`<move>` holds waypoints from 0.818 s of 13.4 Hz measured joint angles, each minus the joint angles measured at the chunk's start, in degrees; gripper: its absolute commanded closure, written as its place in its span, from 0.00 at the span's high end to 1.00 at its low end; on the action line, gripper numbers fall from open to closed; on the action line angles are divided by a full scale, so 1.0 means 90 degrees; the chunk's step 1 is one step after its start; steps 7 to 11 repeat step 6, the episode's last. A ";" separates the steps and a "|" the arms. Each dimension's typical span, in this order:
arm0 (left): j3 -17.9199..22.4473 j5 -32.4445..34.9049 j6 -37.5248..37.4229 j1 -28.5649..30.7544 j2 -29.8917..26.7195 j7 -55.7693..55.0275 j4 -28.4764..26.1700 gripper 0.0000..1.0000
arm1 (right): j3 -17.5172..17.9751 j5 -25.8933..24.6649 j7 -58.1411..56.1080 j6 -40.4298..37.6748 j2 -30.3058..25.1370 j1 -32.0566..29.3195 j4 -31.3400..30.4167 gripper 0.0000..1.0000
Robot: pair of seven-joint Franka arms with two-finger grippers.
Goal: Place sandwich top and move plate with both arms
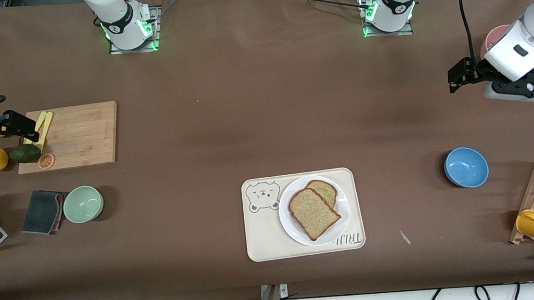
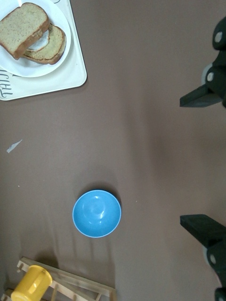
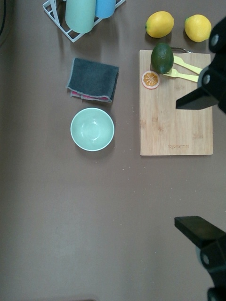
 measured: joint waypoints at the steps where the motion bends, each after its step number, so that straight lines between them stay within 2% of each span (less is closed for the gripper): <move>1: -0.0021 0.0000 0.0067 -0.0001 -0.0105 -0.0114 -0.0171 1.00 | -0.0001 0.0000 0.0000 0.0000 0.0000 0.0000 0.0000 1.00; 11: -0.0051 0.0000 0.0175 0.0000 -0.0154 -0.0268 -0.0303 1.00 | -0.0001 0.0000 0.0000 0.0000 0.0000 0.0000 0.0000 1.00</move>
